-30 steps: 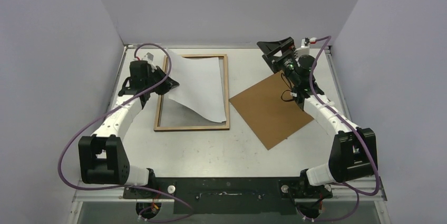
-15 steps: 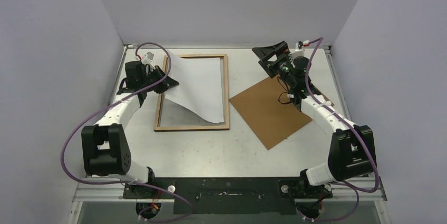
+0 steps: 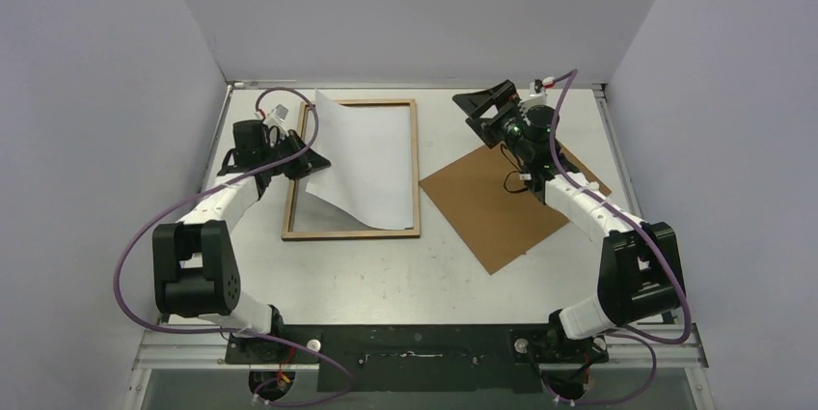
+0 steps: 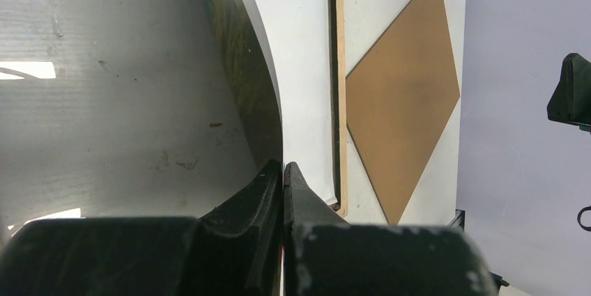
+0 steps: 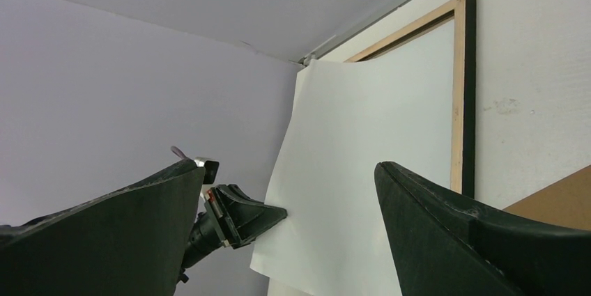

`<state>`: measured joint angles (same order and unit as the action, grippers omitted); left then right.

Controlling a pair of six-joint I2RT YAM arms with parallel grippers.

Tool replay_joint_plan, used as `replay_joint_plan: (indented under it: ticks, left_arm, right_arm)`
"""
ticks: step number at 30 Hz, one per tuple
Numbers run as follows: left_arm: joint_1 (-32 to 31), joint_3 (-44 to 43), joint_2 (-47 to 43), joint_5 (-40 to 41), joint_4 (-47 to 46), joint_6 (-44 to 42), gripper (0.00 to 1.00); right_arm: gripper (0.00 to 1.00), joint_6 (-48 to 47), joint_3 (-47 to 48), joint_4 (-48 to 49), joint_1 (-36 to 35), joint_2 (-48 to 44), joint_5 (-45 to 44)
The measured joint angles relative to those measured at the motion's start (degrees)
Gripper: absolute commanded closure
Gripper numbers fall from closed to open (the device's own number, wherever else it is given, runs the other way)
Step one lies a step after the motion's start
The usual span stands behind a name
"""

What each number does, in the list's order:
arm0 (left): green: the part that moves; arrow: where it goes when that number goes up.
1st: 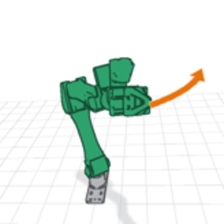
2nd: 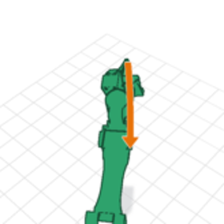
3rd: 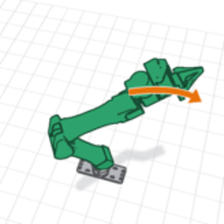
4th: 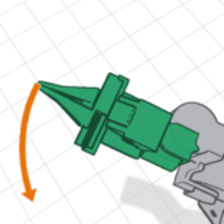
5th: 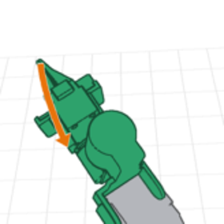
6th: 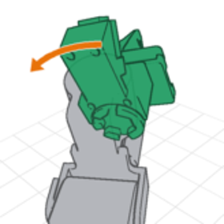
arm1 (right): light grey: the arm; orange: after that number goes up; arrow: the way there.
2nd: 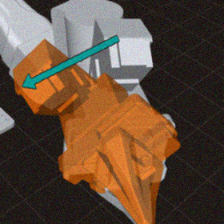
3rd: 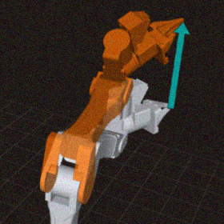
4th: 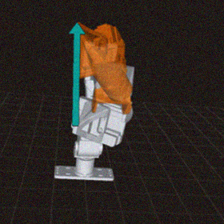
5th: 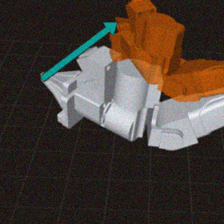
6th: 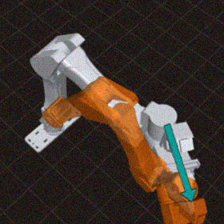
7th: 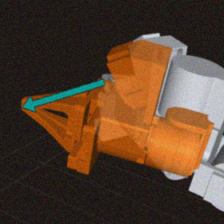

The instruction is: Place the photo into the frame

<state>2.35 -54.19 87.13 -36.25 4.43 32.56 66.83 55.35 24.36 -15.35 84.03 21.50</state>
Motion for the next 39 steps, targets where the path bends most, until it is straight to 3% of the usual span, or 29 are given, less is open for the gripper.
replay_joint_plan:
  ticks: [6, 11, 15, 32, 35, 39]
  left_arm:
    - [0.0, 1.03, 0.0, 1.14, -1.22, 0.48, 1.0]
    - [0.0, 1.55, 0.0, 2.23, -2.12, 1.27, 0.83]
    - [0.0, 1.55, 0.0, 4.74, -1.11, 0.96, 0.76]
    - [0.0, -0.28, 2.12, 9.31, 3.5, 0.02, 0.79]
    - [0.0, -0.28, 2.62, 9.51, 3.52, 0.07, 0.73]
    - [0.0, -0.28, 3.04, 10.93, 4.7, -0.11, 0.58]
  right_arm:
    - [0.01, -0.37, 0.0, -1.14, -0.87, 0.81, -0.02]
    - [0.01, -0.74, 0.0, -1.81, -1.6, 0.83, -0.22]
    - [0.01, -1.49, 0.0, -2.43, -1.97, 0.83, -0.68]
    - [0.02, -1.84, 0.0, -3.1, -2.01, 1.31, -1.75]
    - [0.02, -1.84, 0.02, -3.04, -2.01, 1.88, -1.73]
    - [0.02, -1.88, 0.02, -3.23, -2.01, 2.95, -1.73]
